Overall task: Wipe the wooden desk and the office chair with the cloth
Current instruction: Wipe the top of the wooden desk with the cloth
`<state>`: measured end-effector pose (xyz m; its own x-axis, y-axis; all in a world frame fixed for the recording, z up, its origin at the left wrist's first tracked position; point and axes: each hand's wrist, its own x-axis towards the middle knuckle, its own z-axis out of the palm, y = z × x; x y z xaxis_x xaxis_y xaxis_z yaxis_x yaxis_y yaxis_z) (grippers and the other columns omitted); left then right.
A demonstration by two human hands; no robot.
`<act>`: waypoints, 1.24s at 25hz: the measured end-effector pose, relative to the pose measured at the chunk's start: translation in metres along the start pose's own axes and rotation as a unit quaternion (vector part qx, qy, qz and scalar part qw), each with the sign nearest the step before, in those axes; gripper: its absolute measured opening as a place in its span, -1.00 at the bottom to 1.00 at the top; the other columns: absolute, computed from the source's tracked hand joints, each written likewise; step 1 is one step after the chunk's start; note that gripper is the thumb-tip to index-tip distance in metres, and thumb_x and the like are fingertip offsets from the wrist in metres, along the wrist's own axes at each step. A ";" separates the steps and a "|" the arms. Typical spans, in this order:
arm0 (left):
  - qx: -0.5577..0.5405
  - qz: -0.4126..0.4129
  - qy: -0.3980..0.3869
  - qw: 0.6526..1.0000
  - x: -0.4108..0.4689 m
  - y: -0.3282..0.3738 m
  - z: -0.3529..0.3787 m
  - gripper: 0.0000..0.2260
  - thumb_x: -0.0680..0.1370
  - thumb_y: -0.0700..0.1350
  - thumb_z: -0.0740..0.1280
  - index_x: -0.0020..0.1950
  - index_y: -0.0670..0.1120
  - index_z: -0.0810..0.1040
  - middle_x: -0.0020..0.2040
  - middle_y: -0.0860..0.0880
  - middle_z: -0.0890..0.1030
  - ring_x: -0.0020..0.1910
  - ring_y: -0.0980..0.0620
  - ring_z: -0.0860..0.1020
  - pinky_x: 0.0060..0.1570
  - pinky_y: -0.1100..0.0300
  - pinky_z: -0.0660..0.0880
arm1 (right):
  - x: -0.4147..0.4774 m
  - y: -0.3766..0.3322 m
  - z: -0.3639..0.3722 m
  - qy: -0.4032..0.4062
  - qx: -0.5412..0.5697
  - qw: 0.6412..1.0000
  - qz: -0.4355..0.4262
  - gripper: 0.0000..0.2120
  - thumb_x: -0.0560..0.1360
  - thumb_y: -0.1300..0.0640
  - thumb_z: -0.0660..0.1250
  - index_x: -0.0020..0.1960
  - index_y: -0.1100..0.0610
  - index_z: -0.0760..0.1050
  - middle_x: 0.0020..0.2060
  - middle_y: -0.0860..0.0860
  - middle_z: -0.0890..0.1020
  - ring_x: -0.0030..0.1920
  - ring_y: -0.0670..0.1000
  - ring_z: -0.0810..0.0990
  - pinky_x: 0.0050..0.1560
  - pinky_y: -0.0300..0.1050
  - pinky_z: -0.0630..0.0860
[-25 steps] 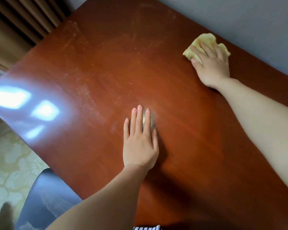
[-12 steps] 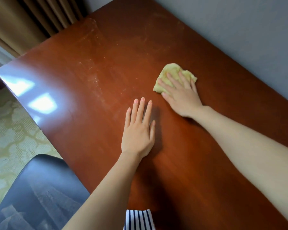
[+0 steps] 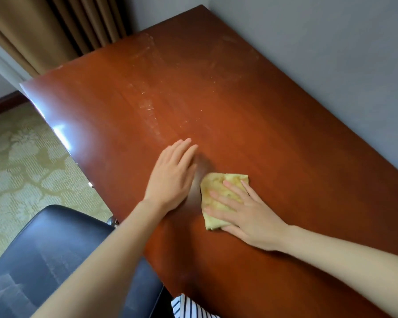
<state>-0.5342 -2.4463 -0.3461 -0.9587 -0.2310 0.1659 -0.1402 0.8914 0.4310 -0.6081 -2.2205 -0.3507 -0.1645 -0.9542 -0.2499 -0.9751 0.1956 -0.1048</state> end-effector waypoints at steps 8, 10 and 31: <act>0.106 -0.207 0.025 0.972 -0.008 -0.102 -0.022 -0.45 0.59 0.09 -0.05 0.55 -0.09 0.06 0.56 -0.17 -0.01 0.53 -0.13 -0.11 0.46 -0.12 -0.18 | 0.078 0.072 -0.038 0.010 0.021 0.995 0.095 -0.55 0.56 -0.24 -0.16 0.45 -0.29 -0.03 0.51 -0.19 0.03 0.53 0.04 -0.12 0.47 0.07 -0.19; 0.092 -0.236 0.036 0.967 -0.007 -0.105 -0.019 -0.44 0.59 0.11 -0.07 0.56 -0.07 -0.02 0.56 -0.15 -0.07 0.53 -0.10 -0.17 0.46 -0.11 -0.23 | 0.108 0.087 -0.043 0.023 0.034 0.984 0.172 -0.54 0.57 -0.23 -0.15 0.47 -0.30 -0.06 0.52 -0.18 0.00 0.52 0.02 -0.16 0.45 0.05 -0.25; 0.075 -0.242 0.040 0.966 -0.002 -0.110 -0.020 -0.48 0.58 0.01 -0.03 0.53 -0.11 0.15 0.55 -0.13 0.04 0.54 -0.07 -0.07 0.48 -0.03 -0.14 | 0.148 -0.016 -0.031 0.035 0.016 0.995 -0.087 -0.54 0.60 -0.13 0.08 0.49 -0.18 0.15 0.51 -0.10 0.15 0.53 0.12 -0.01 0.49 0.18 -0.11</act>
<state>-0.5123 -2.5514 -0.3759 -0.7502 -0.6596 0.0469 -0.6084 0.7162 0.3421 -0.6211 -2.3723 -0.3563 -0.0042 -0.9876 -0.1572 -0.9846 0.0316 -0.1721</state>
